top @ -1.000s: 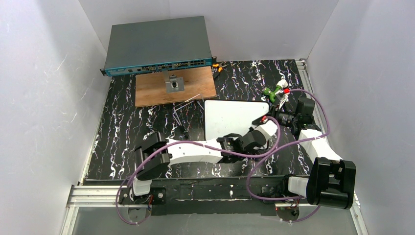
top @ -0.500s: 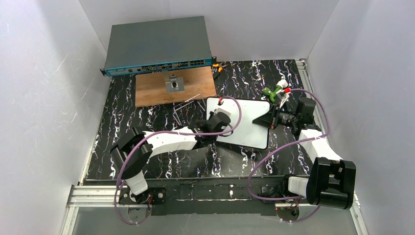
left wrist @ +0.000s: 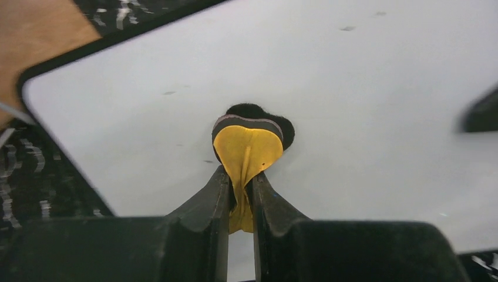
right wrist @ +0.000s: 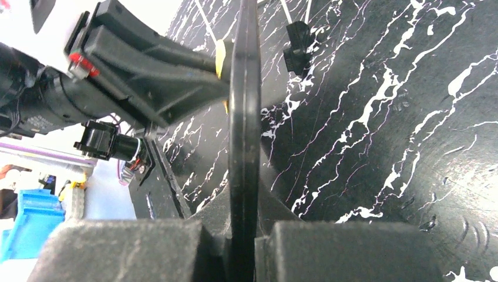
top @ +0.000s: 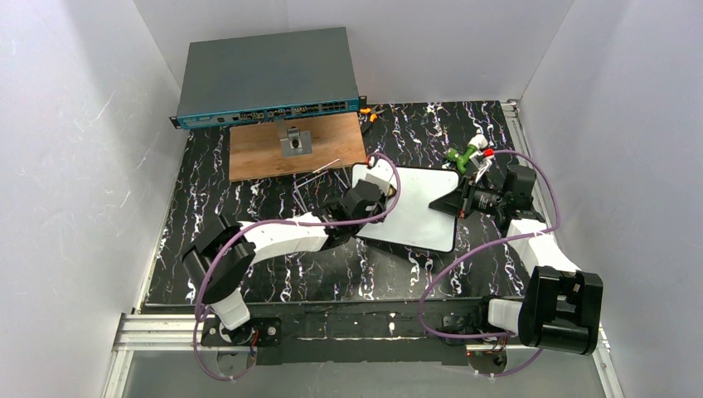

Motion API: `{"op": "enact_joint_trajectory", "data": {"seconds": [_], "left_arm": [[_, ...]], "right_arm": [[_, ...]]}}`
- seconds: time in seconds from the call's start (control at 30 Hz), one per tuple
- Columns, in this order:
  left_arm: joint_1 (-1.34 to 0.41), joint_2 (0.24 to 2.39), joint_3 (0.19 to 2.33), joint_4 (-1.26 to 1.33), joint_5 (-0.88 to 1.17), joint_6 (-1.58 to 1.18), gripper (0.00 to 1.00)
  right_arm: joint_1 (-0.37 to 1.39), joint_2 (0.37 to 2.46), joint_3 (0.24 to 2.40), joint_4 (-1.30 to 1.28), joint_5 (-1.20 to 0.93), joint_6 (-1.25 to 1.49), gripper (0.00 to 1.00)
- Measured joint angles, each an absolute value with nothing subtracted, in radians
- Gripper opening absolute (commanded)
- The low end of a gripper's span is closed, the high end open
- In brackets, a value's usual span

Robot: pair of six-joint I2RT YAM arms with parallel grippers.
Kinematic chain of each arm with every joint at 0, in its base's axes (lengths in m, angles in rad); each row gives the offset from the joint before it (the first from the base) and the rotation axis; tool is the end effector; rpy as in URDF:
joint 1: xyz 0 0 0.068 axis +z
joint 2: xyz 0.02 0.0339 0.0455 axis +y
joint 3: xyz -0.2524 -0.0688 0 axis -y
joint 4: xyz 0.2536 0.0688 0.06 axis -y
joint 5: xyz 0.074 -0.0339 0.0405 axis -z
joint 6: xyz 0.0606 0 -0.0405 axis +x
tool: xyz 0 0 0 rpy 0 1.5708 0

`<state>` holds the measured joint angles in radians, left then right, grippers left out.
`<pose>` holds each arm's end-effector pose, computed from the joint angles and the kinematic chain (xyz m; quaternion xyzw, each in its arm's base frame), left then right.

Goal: Erase the whiteboard
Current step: Place the whiteboard eraser at the center of the board.

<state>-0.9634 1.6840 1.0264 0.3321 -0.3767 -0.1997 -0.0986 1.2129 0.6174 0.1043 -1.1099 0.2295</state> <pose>0.2520 -0.3235 0.2151 0.1960 0.7812 -0.1876 0.5623 0.2683 0.0280 0.2097 -0.1481 0.7635 0.4796 0.4063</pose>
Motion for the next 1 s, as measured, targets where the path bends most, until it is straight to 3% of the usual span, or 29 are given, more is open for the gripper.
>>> {"op": "enact_joint_trajectory", "data": {"seconds": [0.33, 0.7, 1.0], "left_arm": [[-1.127, 1.634, 0.855, 0.445, -0.24, -0.415, 0.0], [-1.126, 1.294, 0.691, 0.192, -0.309, -0.57, 0.0], [-1.124, 1.504, 0.757, 0.021, -0.302, -0.664, 0.0]], "right_arm": [[-0.088, 1.213, 0.638, 0.006, -1.145, 0.15, 0.01], [-0.123, 1.15, 0.759, -0.279, -1.124, -0.082, 0.01], [-0.203, 1.105, 0.852, -0.494, -1.084, -0.262, 0.01]]}}
